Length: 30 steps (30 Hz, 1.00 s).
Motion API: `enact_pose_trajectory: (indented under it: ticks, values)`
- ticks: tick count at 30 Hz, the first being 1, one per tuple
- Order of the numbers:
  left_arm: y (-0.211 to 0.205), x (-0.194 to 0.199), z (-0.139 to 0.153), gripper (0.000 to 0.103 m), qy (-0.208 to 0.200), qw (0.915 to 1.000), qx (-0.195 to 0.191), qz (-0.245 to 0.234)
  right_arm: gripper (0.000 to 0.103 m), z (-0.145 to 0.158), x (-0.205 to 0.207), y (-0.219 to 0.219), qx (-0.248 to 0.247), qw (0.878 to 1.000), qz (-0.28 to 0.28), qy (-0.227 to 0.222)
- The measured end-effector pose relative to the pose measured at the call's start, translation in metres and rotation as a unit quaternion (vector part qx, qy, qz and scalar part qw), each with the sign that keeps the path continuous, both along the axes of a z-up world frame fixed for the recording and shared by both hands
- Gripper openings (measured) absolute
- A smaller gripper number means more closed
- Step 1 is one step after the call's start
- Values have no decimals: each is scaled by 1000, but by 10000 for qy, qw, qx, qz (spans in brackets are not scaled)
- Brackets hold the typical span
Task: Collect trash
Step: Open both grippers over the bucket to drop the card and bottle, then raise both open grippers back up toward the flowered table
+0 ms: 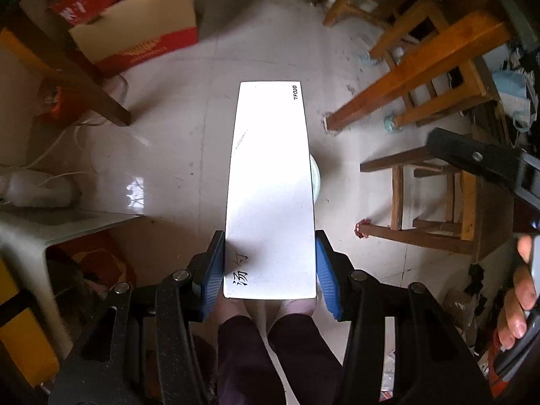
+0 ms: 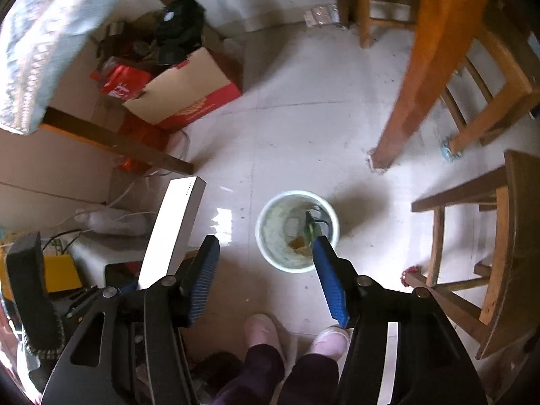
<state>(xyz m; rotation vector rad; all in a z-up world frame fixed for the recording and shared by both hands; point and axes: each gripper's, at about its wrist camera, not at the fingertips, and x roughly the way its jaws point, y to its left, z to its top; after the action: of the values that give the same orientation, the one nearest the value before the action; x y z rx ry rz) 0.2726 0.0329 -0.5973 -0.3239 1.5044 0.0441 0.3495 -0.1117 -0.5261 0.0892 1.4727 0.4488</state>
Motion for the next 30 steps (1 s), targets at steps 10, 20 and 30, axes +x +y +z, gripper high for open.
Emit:
enact_pose_trajectory:
  ticks: [10, 20, 30]
  values:
    - [-26, 43, -64, 52, 267, 9994, 98, -191, 54, -17, 0, -38, -291, 9990, -353, 1]
    - [-17, 46, 11, 52, -134, 9997, 57, -211, 54, 24, -2, -32, -241, 9992, -255, -187]
    - [2, 39, 162, 52, -932, 9948, 318, -245, 54, 136, -3, -18, -120, 9961, -222, -844]
